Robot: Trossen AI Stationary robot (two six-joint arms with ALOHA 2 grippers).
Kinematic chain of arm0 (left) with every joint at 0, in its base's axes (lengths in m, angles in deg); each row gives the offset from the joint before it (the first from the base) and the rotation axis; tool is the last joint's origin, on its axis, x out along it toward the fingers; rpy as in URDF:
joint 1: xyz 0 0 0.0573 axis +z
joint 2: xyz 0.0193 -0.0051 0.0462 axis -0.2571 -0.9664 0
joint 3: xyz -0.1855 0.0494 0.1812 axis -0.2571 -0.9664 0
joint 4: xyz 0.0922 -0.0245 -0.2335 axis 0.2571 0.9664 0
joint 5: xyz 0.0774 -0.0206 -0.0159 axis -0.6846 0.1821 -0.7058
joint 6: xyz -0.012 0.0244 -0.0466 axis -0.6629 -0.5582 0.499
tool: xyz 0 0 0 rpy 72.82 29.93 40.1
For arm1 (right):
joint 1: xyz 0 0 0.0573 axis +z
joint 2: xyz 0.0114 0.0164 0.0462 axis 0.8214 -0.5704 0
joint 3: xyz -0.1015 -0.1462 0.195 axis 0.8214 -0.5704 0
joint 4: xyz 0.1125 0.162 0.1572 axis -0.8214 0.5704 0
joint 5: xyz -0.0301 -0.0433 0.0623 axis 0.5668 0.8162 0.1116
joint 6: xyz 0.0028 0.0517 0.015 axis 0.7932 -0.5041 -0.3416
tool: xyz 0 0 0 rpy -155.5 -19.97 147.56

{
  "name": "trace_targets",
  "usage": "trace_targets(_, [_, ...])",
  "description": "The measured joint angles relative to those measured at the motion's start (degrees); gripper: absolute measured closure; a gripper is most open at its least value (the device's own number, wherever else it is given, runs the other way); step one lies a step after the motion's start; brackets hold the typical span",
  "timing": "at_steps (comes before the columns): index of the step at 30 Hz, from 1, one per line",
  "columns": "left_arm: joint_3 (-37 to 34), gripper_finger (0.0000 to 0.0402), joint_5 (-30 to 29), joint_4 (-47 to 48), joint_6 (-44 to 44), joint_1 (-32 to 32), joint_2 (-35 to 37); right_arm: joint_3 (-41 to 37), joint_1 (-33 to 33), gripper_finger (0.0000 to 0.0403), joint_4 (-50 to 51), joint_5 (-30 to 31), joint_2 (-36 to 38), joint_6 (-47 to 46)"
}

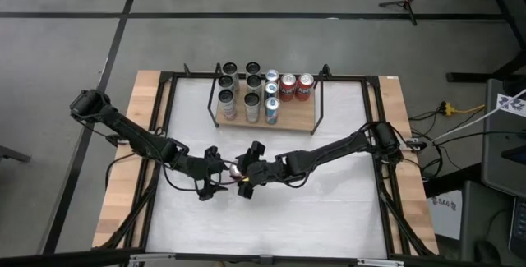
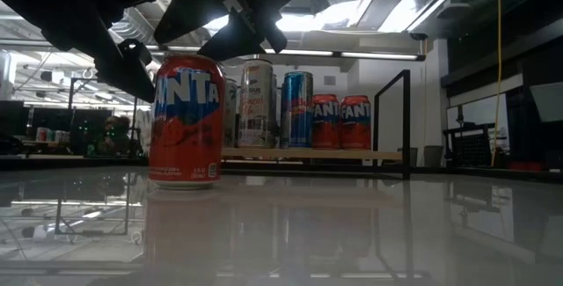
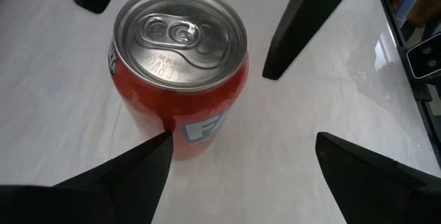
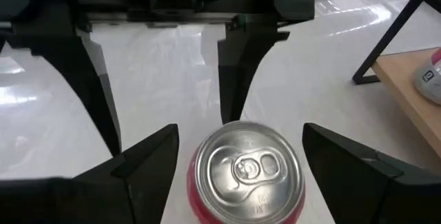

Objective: Place canned beverage on shelf
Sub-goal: Put the red soda can on the shelf

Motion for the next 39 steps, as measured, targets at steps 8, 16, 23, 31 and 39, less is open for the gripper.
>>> trace_targets(8, [0.00, 0.0052, 0.02, -0.11, 0.00, -0.04, 0.00, 0.04, 0.00, 0.0100, -1.02, -0.64, -1.70, -1.35])
trace_targets(16, [0.02, 0.0052, 0.02, -0.22, -0.02, -0.02, 0.00, 0.02, 0.00, 0.0100, -1.09, 0.01, -2.86, -1.74])
trace_targets(23, [0.02, 0.0052, 0.02, -0.20, -0.04, -0.02, 0.00, 0.04, 0.00, 0.0100, -0.56, -0.58, -2.86, -1.71])
trace_targets(31, [0.03, 0.0052, 0.22, -0.15, -0.09, -0.02, 0.00, 0.10, -0.07, 0.0100, -0.02, -3.09, -2.86, -1.63])
trace_targets(39, [0.02, 0.0052, 0.24, -0.13, -0.09, -0.02, 0.00, 0.15, -0.07, 0.0100, 0.75, -6.46, -2.82, -1.58])
